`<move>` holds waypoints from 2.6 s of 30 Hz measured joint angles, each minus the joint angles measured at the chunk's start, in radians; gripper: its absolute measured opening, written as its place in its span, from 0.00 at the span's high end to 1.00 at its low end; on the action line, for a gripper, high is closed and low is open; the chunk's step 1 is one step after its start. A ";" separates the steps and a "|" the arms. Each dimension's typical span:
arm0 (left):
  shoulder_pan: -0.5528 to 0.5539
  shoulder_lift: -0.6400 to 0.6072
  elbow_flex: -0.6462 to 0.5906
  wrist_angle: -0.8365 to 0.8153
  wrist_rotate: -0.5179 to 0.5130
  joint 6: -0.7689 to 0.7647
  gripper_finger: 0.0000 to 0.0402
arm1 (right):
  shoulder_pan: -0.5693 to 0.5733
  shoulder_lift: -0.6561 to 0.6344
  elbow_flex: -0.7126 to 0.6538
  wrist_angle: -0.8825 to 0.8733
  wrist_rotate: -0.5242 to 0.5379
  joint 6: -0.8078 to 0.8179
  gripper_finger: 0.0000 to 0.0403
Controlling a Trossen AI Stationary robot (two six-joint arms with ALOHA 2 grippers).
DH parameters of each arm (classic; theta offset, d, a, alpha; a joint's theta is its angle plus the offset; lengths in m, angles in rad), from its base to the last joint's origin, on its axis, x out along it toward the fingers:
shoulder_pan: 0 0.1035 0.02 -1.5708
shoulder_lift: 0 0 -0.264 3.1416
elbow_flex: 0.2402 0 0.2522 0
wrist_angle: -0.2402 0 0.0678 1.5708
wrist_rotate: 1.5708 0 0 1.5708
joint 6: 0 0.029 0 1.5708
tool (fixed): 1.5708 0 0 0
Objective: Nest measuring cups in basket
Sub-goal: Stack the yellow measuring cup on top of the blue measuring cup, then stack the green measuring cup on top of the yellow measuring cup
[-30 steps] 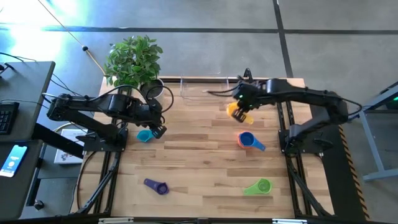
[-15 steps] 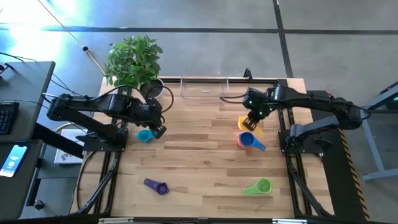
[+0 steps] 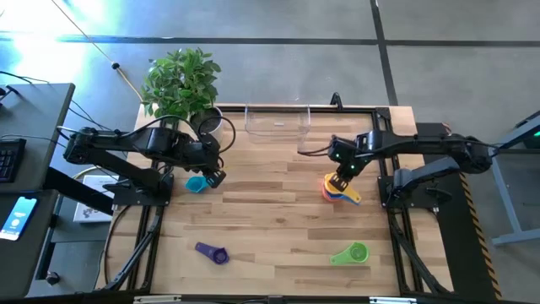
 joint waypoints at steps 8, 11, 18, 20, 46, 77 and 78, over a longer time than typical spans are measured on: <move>0.000 0.000 0.000 0.002 0.000 0.000 0.69 | 0.013 0.000 -0.048 0.031 -0.001 -0.015 1.00; 0.000 0.000 0.000 0.003 0.000 0.000 0.69 | 0.013 0.006 -0.049 0.034 -0.002 -0.055 1.00; 0.000 0.000 0.000 0.005 0.000 0.000 0.69 | 0.010 0.050 -0.050 0.045 -0.001 -0.113 1.00; 0.000 0.000 0.000 0.006 0.000 0.000 0.69 | 0.010 0.075 -0.050 0.047 -0.001 -0.123 1.00; 0.000 0.000 0.000 0.005 0.000 0.000 0.69 | 0.010 0.121 -0.050 0.056 0.045 -0.130 0.82; 0.000 0.000 0.000 0.006 0.004 0.287 0.69 | 0.445 0.117 0.167 0.028 0.065 0.917 0.81; 0.000 0.000 0.000 0.006 0.004 0.301 0.69 | 0.472 0.117 0.167 0.029 0.070 0.980 0.81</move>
